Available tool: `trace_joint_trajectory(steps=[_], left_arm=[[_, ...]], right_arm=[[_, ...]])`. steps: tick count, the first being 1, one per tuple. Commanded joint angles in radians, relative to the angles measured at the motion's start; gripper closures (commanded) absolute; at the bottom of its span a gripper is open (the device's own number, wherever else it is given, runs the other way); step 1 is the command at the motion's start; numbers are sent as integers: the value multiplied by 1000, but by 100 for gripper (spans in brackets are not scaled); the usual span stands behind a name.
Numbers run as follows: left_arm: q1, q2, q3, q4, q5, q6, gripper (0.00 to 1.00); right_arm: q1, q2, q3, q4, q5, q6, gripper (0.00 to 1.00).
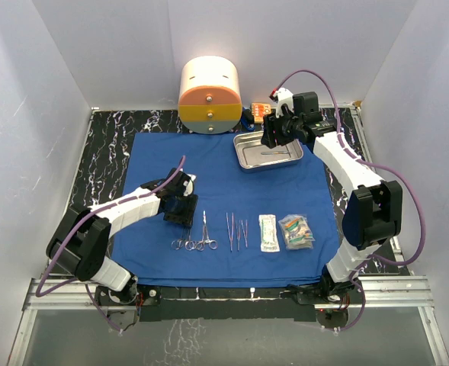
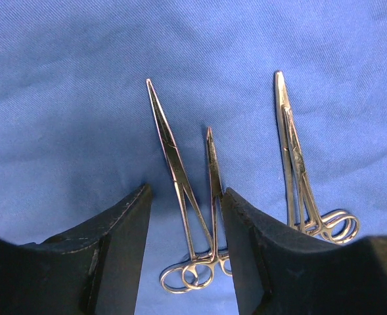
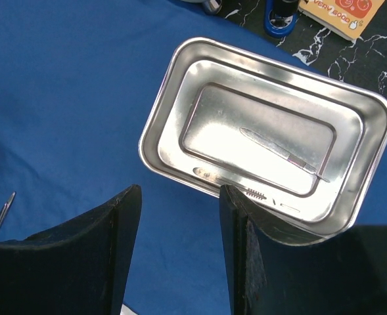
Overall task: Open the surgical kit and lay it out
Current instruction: Adjust the medical item in the surgical kit.
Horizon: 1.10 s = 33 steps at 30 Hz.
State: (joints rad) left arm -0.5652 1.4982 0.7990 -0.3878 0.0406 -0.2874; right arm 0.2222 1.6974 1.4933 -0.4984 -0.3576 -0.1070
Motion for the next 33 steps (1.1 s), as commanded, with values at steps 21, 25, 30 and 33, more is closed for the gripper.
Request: trace_joint_trajectory(steps=[21,25,30,33], left_arm=[[-11,-13,-8,-27,22,-16,65],[-11,-19,-6,-31,25,-14,68],[-10,-20,-3,-29,34,-6,73],[-10,-17,2,-25,39,3,75]], right_arm=[[-3,0,5,29,-17,-8,52],[-4,-1,5,27,-16,-7,52],[-3,-1,5,26,-16,-7,52],[-4,-1,5,26,-16,-7,52]])
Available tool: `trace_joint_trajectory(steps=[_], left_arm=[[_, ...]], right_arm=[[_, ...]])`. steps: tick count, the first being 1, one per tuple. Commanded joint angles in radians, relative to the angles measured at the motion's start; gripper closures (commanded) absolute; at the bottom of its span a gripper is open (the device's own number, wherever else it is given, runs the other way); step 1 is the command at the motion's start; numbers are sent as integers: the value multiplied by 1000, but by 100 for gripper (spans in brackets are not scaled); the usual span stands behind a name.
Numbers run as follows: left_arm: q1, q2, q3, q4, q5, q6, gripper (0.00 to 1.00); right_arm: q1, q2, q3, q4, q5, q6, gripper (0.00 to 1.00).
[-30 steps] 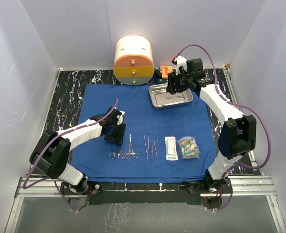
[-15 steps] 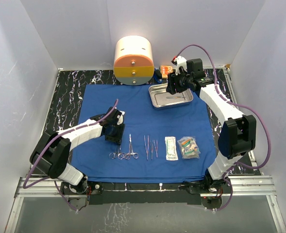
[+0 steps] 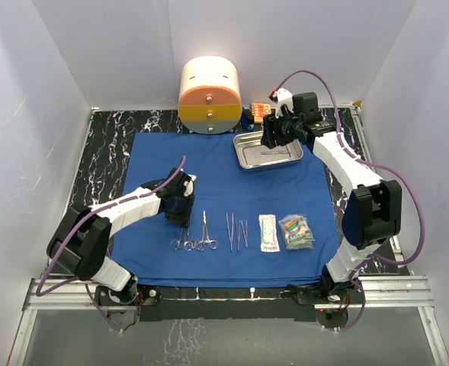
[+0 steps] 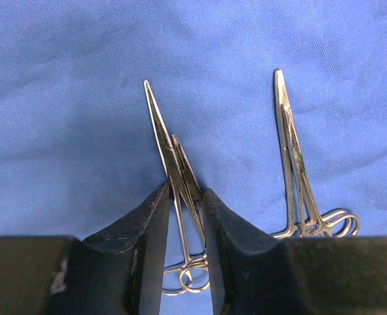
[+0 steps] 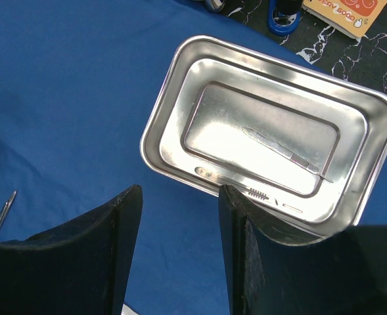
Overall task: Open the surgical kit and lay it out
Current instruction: Adjust the medical item in the surgical kit.
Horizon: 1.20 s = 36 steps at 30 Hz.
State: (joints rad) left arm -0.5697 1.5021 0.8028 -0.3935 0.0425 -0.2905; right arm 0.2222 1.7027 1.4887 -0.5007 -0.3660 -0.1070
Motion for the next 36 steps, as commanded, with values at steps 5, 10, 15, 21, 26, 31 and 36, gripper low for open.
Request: trace_joint_trajectory(steps=[5,10,15,21,26,31,36], left_arm=[[-6,-20,6,-18,36,10,76],[-6,-17,8,-16,36,5,77],[-6,-18,12,-16,34,4,79],[-6,-20,18,-20,32,1,74],[-7,-36,22,-30,31,2,71],[-6,-48,16,-53,32,11,61],[-8,-57,32,-93,40,42,56]], right_arm=[[-4,-5,13,28,-10,-6,52],[-3,-7,12,27,-11,-7,52],[-3,-9,10,27,-9,-8,52],[-4,-7,13,22,-10,-7,52],[-4,-7,13,22,-11,-8,52],[-4,-6,15,22,-12,-8,52],[-3,-4,14,21,-9,-8,52]])
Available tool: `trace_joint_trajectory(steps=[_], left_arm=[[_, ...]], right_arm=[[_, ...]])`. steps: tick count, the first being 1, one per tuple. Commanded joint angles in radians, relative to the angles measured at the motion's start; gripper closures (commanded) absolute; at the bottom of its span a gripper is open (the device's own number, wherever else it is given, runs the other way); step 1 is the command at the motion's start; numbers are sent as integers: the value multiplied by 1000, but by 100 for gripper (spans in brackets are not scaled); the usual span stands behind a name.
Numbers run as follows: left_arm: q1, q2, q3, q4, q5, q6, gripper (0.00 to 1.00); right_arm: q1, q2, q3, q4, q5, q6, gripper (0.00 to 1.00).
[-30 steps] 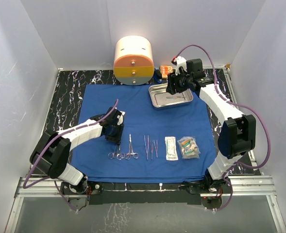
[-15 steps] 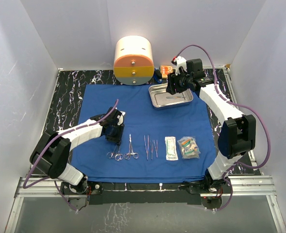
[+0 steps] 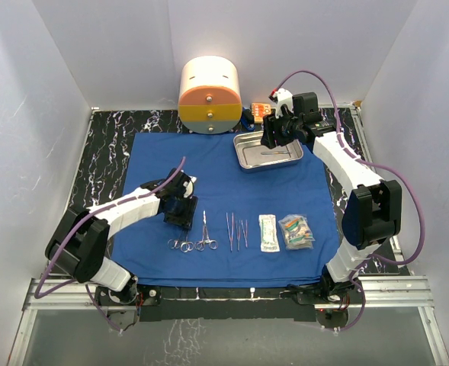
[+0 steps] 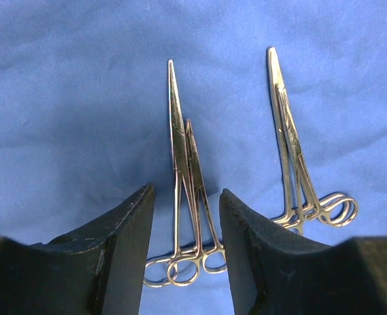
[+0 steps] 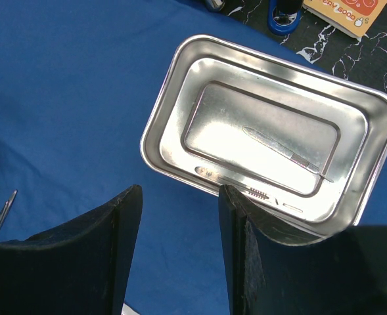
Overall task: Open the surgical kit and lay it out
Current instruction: Adjust the medical item in the surgical kit.
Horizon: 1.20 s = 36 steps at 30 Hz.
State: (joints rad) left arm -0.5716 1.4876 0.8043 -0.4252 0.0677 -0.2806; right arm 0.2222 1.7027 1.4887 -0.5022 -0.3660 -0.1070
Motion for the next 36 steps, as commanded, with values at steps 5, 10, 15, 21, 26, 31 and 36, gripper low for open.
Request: trace_joint_trajectory(steps=[5,10,15,21,26,31,36], left_arm=[[-33,-43,37,-79,16,50,60],[-46,-21,38,-66,14,52,61],[-47,2,45,-70,-18,42,60],[-47,14,56,-78,-26,55,66],[-47,30,58,-78,-24,51,69],[-47,40,58,-77,-23,48,71],[-47,36,58,-70,-23,41,75]], right_arm=[[-4,-7,5,24,-4,-9,52],[-4,-10,-1,28,1,-13,52],[-3,-7,4,27,-6,-12,52],[-4,-8,2,29,-8,-13,52],[-4,-8,4,30,-8,-13,52],[-4,-9,3,30,-8,-13,52],[-3,-8,2,29,-7,-14,52]])
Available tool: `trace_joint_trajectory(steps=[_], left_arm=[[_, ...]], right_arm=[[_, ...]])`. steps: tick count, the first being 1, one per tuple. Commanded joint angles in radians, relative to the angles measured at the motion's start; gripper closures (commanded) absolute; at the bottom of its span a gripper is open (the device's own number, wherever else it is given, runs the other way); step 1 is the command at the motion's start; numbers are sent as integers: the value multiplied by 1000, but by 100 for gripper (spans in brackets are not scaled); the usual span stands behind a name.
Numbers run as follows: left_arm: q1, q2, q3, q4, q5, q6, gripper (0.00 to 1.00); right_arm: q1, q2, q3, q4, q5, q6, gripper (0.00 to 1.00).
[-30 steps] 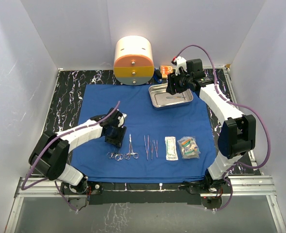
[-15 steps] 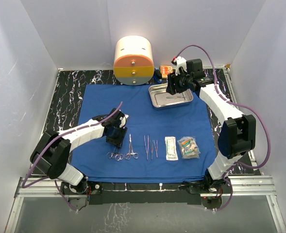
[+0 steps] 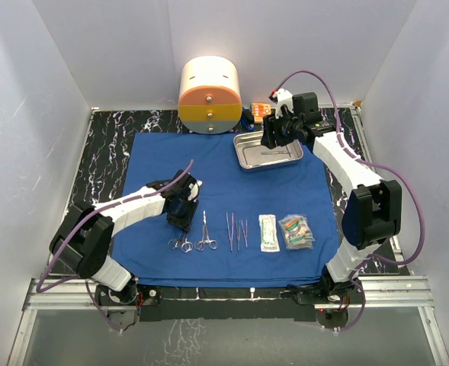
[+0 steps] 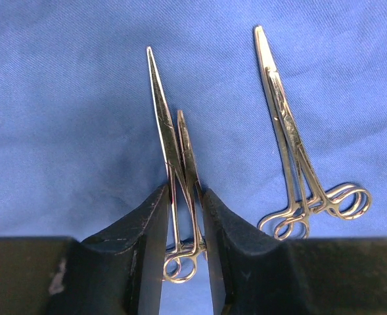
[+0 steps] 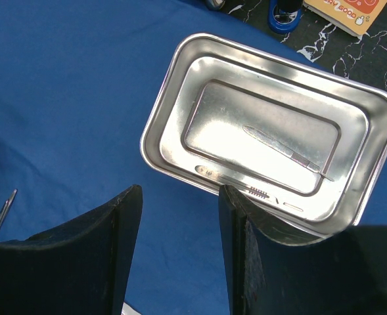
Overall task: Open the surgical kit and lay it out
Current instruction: Adjust the medical item in the surgical kit.
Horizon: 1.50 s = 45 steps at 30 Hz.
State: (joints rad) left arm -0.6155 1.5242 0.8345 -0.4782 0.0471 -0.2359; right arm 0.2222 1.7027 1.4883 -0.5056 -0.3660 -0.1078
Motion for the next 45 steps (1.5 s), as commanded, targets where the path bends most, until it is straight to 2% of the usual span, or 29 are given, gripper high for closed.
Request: trace_joint_trajectory(steps=[1,12,19,22,26,45], left_arm=[[-3,-2,27,-17,-1,-7,76],[0,-18,10,-19,15,-70,78],[47,-25,-20,-17,23,-129,78],[61,-18,-18,-15,30,-149,73],[67,-1,-4,-9,31,-173,72],[84,35,1,4,68,-255,84]], right_arm=[[-3,-8,3,32,-9,-15,52],[-3,-7,4,31,-7,-13,52],[-3,0,10,26,-9,-12,52],[-4,4,14,25,-10,-12,52],[-4,9,23,21,-14,-10,52],[-3,11,17,22,-12,-13,52]])
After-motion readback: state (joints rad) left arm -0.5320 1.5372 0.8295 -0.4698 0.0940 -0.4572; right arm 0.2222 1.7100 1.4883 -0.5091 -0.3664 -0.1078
